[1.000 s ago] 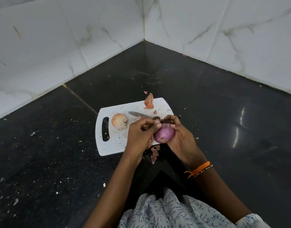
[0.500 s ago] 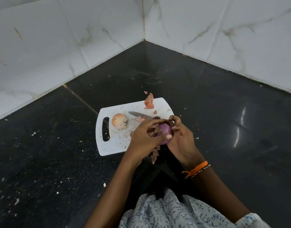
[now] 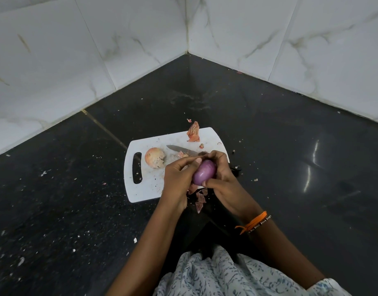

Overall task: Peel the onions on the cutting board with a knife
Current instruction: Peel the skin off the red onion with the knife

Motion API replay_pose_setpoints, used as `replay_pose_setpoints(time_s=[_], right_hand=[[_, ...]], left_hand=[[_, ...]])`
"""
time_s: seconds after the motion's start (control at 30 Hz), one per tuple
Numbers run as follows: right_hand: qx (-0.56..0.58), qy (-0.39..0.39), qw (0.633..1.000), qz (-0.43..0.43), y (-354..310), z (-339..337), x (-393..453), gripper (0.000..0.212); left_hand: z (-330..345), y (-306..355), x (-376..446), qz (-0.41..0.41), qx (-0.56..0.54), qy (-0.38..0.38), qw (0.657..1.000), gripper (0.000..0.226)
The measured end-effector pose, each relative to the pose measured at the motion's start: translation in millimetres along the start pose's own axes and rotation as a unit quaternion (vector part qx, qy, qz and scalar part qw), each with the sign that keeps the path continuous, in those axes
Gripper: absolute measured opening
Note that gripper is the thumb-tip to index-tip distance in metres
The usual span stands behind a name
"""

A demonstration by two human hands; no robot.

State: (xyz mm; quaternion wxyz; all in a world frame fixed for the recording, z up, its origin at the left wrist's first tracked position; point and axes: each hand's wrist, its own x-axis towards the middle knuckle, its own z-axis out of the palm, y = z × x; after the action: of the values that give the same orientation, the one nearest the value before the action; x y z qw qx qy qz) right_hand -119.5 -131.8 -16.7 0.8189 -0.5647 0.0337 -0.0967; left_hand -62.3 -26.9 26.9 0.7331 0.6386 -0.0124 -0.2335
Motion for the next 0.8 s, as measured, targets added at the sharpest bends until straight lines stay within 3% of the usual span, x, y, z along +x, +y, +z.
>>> replay_pose_setpoints(time_s=[0.23, 0.37, 0.53, 0.8], right_hand=[[-0.012, 0.024, 1.0, -0.017, 0.1, -4.3, 1.3, 0.055], [-0.074, 0.048, 0.996, -0.022, -0.4, -5.2, -0.1, 0.053], [-0.17, 0.056, 0.983, -0.029, -1.1, -4.6, 1.7, 0.057], [-0.18, 0.05, 0.982, -0.036, -3.9, -1.6, 0.1, 0.057]], left_hand=[[-4.5, -3.4, 1.0, -0.054, -0.053, -0.027, 0.997, 0.021], [-4.6, -2.3, -0.2, -0.037, -0.036, -0.068, 0.996, 0.016], [2.2, -4.1, -0.9, -0.034, -0.048, -0.014, 0.998, 0.017], [-2.7, -6.0, 1.6, -0.052, -0.045, 0.014, 0.997, 0.021]])
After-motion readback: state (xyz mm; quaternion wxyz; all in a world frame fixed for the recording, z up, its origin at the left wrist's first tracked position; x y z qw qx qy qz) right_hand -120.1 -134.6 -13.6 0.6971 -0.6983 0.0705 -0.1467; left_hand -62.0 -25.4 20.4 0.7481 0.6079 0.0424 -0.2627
